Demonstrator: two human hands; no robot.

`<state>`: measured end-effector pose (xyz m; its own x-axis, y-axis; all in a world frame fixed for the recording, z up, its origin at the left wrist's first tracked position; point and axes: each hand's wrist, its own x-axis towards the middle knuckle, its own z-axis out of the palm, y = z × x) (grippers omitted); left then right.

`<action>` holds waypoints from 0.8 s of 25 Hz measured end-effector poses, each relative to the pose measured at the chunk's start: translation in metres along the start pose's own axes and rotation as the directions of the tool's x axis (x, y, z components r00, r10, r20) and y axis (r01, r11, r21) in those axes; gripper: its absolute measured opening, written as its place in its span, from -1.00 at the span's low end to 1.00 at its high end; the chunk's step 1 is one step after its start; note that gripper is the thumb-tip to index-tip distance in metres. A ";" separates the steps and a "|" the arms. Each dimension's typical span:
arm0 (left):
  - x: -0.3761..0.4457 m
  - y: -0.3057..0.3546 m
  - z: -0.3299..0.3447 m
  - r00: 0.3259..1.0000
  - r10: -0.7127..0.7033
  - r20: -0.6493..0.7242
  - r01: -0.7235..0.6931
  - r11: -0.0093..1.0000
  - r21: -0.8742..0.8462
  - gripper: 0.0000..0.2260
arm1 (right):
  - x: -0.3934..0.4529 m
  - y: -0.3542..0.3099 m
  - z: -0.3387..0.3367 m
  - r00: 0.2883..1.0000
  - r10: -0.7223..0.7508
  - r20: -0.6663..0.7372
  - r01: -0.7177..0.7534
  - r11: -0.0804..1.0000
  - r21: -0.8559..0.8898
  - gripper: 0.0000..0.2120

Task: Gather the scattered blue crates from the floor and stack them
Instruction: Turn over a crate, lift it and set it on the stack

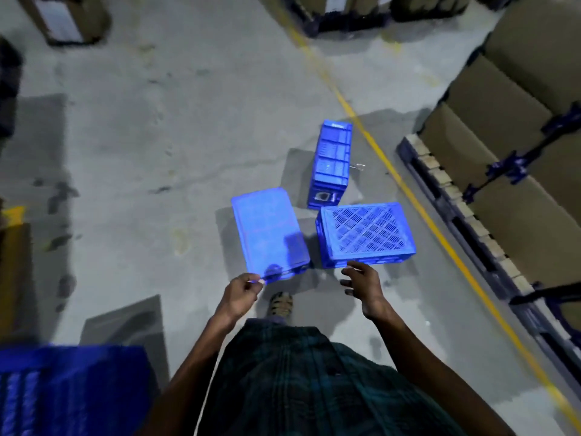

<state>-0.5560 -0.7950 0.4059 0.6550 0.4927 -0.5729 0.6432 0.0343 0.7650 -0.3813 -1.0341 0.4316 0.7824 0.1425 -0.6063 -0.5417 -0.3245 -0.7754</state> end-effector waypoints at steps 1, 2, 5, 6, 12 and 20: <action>0.016 0.016 0.010 1.000 0.007 0.026 -0.008 0.999 0.039 -0.90 | 0.013 -0.008 -0.013 1.000 -0.002 -0.030 0.003 0.999 0.037 -0.77; 0.032 0.036 0.020 0.999 0.022 0.045 -0.025 0.998 0.066 -0.90 | 0.026 -0.017 -0.026 0.997 -0.013 -0.073 0.018 0.997 0.072 -0.78; 0.098 0.084 0.055 0.994 0.019 0.107 -0.032 0.992 0.119 -0.91 | 0.064 -0.054 -0.061 0.971 -0.092 -0.220 0.125 0.982 0.142 -0.81; 0.121 0.098 0.068 0.992 0.017 0.123 -0.034 0.990 0.135 -0.93 | 0.076 -0.066 -0.072 0.963 -0.110 -0.246 0.150 0.977 0.150 -0.82; 0.210 0.244 0.209 0.916 0.145 0.374 -0.215 0.965 0.153 -0.88 | 0.154 -0.125 -0.169 0.904 -0.034 -0.426 0.128 0.973 0.194 -0.87; 0.291 0.326 0.359 0.915 0.113 0.386 -0.192 0.966 0.173 -0.87 | 0.282 -0.172 -0.288 0.913 0.009 -0.407 0.024 0.997 0.078 -0.85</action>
<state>-0.0135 -0.9523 0.3834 0.8254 0.1189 -0.5518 0.5641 -0.2117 0.7981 0.0210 -1.2071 0.4447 0.8345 -0.2534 -0.4892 -0.5448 -0.2475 -0.8012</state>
